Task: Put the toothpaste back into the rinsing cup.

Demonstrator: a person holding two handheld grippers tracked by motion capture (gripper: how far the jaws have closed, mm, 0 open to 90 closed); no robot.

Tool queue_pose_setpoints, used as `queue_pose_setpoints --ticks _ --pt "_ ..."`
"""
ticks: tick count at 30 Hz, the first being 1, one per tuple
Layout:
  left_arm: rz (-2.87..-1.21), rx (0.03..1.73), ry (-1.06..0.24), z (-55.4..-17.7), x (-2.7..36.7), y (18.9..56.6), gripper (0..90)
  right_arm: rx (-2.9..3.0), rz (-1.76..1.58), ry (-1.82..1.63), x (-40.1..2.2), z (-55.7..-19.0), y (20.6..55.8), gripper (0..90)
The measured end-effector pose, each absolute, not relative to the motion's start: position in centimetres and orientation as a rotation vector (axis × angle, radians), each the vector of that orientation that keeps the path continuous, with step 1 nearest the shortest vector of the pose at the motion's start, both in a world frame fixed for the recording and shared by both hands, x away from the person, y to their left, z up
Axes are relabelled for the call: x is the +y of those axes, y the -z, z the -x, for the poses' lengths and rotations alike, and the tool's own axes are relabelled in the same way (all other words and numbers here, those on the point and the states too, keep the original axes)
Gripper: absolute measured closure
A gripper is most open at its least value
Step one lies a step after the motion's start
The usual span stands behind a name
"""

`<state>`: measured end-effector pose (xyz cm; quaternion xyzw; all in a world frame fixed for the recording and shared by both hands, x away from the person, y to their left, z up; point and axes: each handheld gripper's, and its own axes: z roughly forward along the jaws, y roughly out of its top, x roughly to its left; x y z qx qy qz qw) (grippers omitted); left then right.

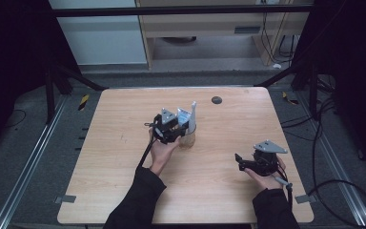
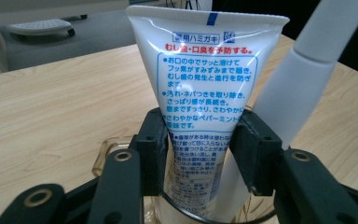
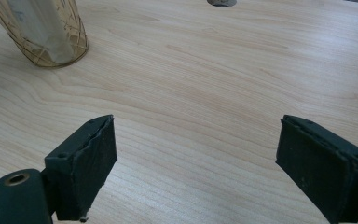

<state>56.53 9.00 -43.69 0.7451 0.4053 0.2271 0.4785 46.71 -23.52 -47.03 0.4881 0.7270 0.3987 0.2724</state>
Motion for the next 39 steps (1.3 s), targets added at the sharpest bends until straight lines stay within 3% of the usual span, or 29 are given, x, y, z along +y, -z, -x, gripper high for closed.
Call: queue_pose_setpoints --ticks 6,9,10,11,24,39 --pt "-1.848 0.973 -0.557 -56.1 9.4 43.2 55.2 1.954 -1.313 -1.076 -23.5 -46.7 47.0 12.2" --pt "-1.851 0.974 -0.563 -55.9 10.0 42.4 45.9 1.955 -1.311 -1.073 -23.5 -46.7 47.0 12.2" --pt "-1.843 0.967 -0.567 -55.8 10.2 42.1 47.0 1.956 -1.309 -1.072 -23.5 -46.7 47.0 12.2" --pt "-1.829 0.962 -0.578 -55.5 10.5 41.8 54.5 1.957 -1.309 -1.071 -23.5 -46.7 47.0 12.2" --pt "-1.893 0.942 -0.642 -51.9 14.2 38.9 49.4 1.946 -1.317 -1.081 -23.5 -46.5 46.9 12.2" --pt "-1.935 1.062 -0.616 -46.5 22.2 43.2 42.0 1.962 -1.336 -1.075 -23.8 -46.0 47.0 10.8"
